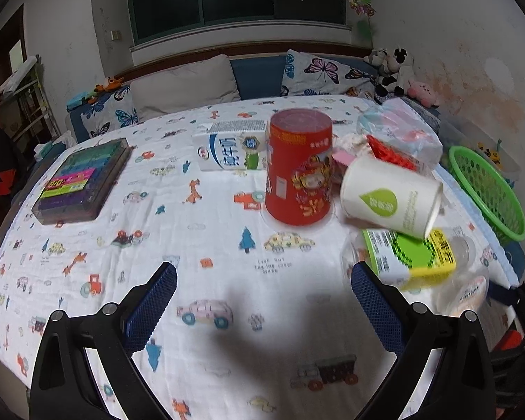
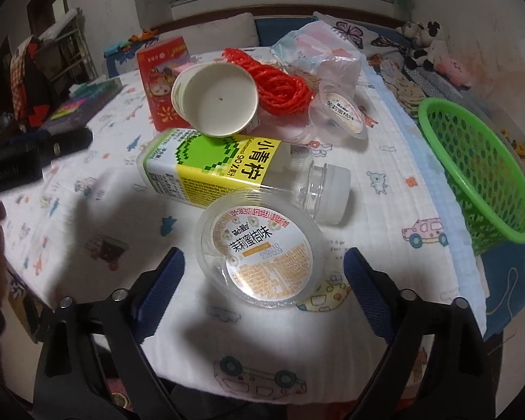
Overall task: Collect trash
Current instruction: 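Grasp the clear jelly cup with the right tool while the left tool reaches toward the red cup, then carry the jelly cup to the green basket with the right tool while the left tool grasps the red cup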
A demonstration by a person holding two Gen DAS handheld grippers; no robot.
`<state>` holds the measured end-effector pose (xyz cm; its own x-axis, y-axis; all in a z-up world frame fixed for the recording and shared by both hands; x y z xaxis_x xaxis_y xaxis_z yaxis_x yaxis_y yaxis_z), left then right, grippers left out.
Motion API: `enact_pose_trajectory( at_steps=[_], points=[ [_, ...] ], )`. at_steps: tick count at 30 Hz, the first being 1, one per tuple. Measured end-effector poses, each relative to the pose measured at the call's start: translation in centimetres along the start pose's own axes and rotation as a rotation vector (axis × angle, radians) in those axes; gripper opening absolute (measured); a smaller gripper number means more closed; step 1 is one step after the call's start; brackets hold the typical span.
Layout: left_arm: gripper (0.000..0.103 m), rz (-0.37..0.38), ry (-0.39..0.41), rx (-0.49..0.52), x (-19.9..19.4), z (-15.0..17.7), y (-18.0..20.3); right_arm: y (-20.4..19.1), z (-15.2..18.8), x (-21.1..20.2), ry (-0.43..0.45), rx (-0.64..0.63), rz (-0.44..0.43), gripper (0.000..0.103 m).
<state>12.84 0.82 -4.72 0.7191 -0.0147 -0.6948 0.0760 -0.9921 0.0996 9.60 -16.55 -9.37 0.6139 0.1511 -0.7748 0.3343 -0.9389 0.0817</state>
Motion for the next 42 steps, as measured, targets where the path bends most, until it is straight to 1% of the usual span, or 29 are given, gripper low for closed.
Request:
enact_pose_trajectory(
  at_steps=[2,4,6,10,19,21,22,23,26,30,31,32,34,38,42],
  points=[
    [0.097,0.002,0.006,0.002,0.4,-0.8,0.1,0.0,0.1,0.3,-0.007,0.0,-0.012,0.077],
    [0.097,0.005,0.01,0.009,1.0,-1.5,0.3,0.0,0.1,0.4,-0.011,0.002,-0.021,0.068],
    [0.097,0.003,0.013,0.017,1.7,-2.3,0.5,0.2,0.1,0.5,-0.015,0.007,-0.03,0.066],
    [0.097,0.019,0.007,0.024,3.3,-4.0,1.0,0.5,0.0,0.1,-0.01,0.008,-0.029,0.065],
    [0.095,0.083,0.012,0.054,6.0,-7.8,3.2,2.0,-0.3,-1.5,0.016,0.045,-0.063,0.065],
    [0.093,0.112,0.007,0.06,6.5,-8.2,3.6,2.4,-0.4,-1.7,0.02,0.057,-0.069,0.065],
    [0.086,0.123,0.003,0.067,6.8,-8.4,3.8,2.6,-0.4,-1.8,0.02,0.061,-0.069,0.066],
    [0.081,0.126,-0.002,0.071,7.1,-8.4,3.9,2.8,-0.5,-1.9,0.021,0.065,-0.069,0.066],
    [0.076,0.161,-0.037,0.059,8.2,-8.5,4.1,3.6,-0.6,-2.1,0.028,0.083,-0.075,0.065],
    [0.075,0.2,-0.055,0.047,9.1,-8.5,4.5,4.2,-0.9,-2.5,0.037,0.091,-0.08,0.065],
    [0.073,0.208,-0.059,0.046,9.3,-8.5,4.6,4.3,-0.9,-2.6,0.038,0.091,-0.079,0.066],
    [0.067,0.214,-0.064,0.043,9.5,-8.5,4.6,4.5,-0.8,-2.7,0.04,0.091,-0.078,0.066],
    [0.063,0.237,-0.08,0.032,9.7,-8.5,4.6,4.8,-0.9,-2.9,0.044,0.097,-0.083,0.065],
    [0.062,0.231,-0.066,0.035,9.3,-8.7,4.3,5.6,-1.4,-3.2,0.057,0.117,-0.101,0.065],
    [0.062,0.226,-0.047,0.035,8.0,-9.3,3.6,6.7,-2.0,-3.5,0.074,0.129,-0.102,0.065]
  ],
)
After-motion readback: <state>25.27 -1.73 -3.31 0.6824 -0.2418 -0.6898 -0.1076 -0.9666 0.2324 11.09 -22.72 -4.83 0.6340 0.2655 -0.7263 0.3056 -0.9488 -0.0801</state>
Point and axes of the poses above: each gripper's, at about its wrist camera, not at the fingertips, and x roughly the way its jaws point, y to its right, z to its underside, the point moved 7 cm from there along x, roughly the way its jaws point, and after that the axes turned 13 degrees about -x, right-handed, at the moved point
